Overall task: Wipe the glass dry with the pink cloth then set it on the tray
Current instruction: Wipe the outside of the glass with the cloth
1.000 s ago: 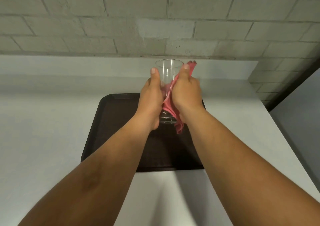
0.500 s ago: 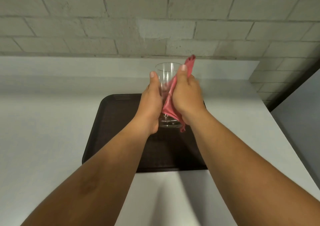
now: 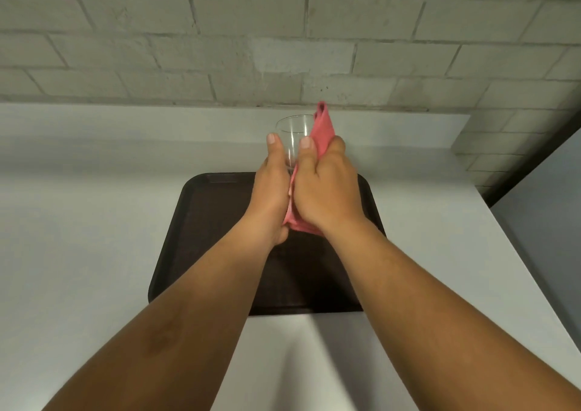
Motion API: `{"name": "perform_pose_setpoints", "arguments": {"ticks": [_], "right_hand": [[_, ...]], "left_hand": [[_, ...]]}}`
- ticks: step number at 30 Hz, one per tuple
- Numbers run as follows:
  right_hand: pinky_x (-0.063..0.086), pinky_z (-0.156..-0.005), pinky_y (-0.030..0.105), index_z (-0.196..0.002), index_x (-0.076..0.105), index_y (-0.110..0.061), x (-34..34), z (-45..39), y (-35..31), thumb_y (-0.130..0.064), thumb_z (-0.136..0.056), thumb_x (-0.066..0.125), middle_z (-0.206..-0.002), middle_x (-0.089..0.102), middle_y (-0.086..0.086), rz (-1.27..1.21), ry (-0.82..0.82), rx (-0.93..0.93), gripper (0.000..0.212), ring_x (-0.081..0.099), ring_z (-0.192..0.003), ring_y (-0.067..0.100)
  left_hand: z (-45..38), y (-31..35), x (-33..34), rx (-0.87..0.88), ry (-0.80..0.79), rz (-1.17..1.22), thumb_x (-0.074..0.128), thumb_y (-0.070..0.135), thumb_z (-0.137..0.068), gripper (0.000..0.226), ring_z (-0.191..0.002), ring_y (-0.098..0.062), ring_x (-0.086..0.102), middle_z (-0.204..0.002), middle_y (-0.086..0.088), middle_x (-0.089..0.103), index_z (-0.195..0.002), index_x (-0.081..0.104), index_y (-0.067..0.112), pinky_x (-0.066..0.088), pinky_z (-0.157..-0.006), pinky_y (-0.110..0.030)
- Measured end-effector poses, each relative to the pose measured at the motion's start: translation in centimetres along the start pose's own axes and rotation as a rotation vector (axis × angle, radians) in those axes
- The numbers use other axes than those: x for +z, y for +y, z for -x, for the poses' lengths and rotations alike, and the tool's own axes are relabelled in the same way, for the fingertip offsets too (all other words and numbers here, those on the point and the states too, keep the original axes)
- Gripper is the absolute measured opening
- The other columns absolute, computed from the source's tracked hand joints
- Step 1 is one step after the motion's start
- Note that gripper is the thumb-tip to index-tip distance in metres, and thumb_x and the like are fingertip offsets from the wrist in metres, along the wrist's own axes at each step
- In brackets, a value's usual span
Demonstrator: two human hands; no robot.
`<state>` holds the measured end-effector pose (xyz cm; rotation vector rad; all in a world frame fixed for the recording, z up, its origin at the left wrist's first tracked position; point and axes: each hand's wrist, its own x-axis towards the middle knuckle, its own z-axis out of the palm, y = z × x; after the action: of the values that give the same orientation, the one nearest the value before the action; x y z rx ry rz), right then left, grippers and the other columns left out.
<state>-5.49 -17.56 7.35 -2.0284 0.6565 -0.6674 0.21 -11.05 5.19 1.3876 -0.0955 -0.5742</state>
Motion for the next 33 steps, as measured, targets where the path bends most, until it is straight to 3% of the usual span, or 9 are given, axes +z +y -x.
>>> {"name": "perform_pose_setpoints", "arguments": {"ticks": [6,9,12,18,21,23,28,31,33], "right_hand": [[0.058,-0.094,0.055,-0.091,0.068,-0.012,-2.2,-2.6,0.1,-0.064,-0.104,0.029,-0.094,0.078,0.018,-0.397,-0.091,0.42,0.066,0.076,-0.089,0.033],[0.057,-0.093,0.05,-0.09,0.072,-0.015,-1.3,-1.6,0.9,-0.06,-0.106,0.025,-0.089,0.079,0.009,-0.325,-0.002,0.337,0.067,0.076,-0.088,0.028],[0.054,-0.087,0.04,-0.095,0.068,-0.019,-0.7,-0.8,1.0,-0.057,-0.106,0.022,-0.088,0.074,-0.003,-0.221,0.077,0.204,0.061,0.07,-0.087,0.014],[0.035,-0.062,0.013,-0.122,0.059,-0.012,-0.4,-0.4,0.3,-0.053,-0.108,0.027,-0.087,0.062,-0.011,-0.077,0.084,0.049,0.054,0.058,-0.078,0.001],[0.045,-0.077,0.02,-0.144,0.044,-0.009,-0.5,0.3,0.6,-0.052,-0.107,0.031,-0.124,0.065,0.008,-0.022,-0.005,-0.006,0.058,0.066,-0.11,0.022],[0.039,-0.103,0.026,-0.163,0.016,-0.01,-0.5,1.5,0.7,-0.052,-0.107,0.035,-0.16,0.041,0.015,0.072,-0.113,-0.059,0.073,0.049,-0.14,0.028],[0.025,-0.126,0.044,-0.166,-0.01,-0.014,-1.1,3.1,0.8,-0.048,-0.108,0.038,-0.175,0.003,0.012,0.193,-0.264,-0.126,0.082,0.019,-0.159,0.031],[0.036,-0.117,0.034,-0.166,0.003,-0.014,-1.3,2.2,0.2,-0.05,-0.107,0.037,-0.169,0.026,0.015,0.124,-0.247,-0.083,0.077,0.041,-0.147,0.027],[0.053,-0.091,0.026,-0.154,0.038,-0.013,-1.6,0.9,0.0,-0.057,-0.106,0.031,-0.139,0.062,0.013,0.015,-0.178,0.012,0.065,0.065,-0.116,0.019]], "left_hand": [[1.4,0.3,-0.3,-0.134,-0.122,0.048,0.022,0.082,-0.101,0.082,-0.086,-0.025,0.086,-0.097,-0.012,0.088,-0.112,0.077,0.022,0.068,-0.08,-0.045],[1.6,0.0,0.4,-0.015,0.048,-0.152,0.026,0.08,-0.102,0.076,-0.083,-0.028,0.078,-0.09,-0.005,0.079,-0.098,0.069,0.018,0.059,-0.1,-0.055],[1.8,-0.4,0.6,0.162,0.255,-0.226,0.033,0.072,-0.107,0.066,-0.085,-0.024,0.073,-0.075,0.003,0.072,-0.083,0.069,0.021,0.058,-0.088,-0.047],[2.1,-0.3,0.7,0.082,0.03,-0.132,0.033,0.081,-0.099,0.085,-0.112,-0.025,0.079,-0.117,-0.011,0.084,-0.123,0.079,0.013,0.062,-0.102,-0.049],[1.7,-0.1,0.2,0.036,-0.019,-0.071,0.038,0.076,-0.103,0.073,-0.096,-0.018,0.084,-0.101,-0.008,0.088,-0.11,0.082,0.018,0.067,-0.079,-0.033],[1.3,0.2,-0.3,-0.025,-0.044,0.039,0.039,0.072,-0.105,0.069,-0.089,-0.017,0.085,-0.094,-0.008,0.088,-0.098,0.085,0.021,0.066,-0.068,-0.028],[1.0,0.9,-0.4,-0.148,-0.04,0.142,0.04,0.073,-0.105,0.073,-0.104,-0.027,0.083,-0.114,-0.012,0.086,-0.128,0.077,0.015,0.066,-0.086,-0.038],[1.7,0.4,-0.3,-0.148,-0.062,0.212,0.037,0.074,-0.105,0.073,-0.092,-0.021,0.086,-0.101,-0.009,0.088,-0.117,0.082,0.018,0.067,-0.069,-0.031],[2.2,0.0,-0.1,-0.112,-0.09,0.167,0.032,0.074,-0.105,0.078,-0.087,-0.021,0.086,-0.093,-0.01,0.088,-0.099,0.087,0.019,0.067,-0.065,-0.032]]}}
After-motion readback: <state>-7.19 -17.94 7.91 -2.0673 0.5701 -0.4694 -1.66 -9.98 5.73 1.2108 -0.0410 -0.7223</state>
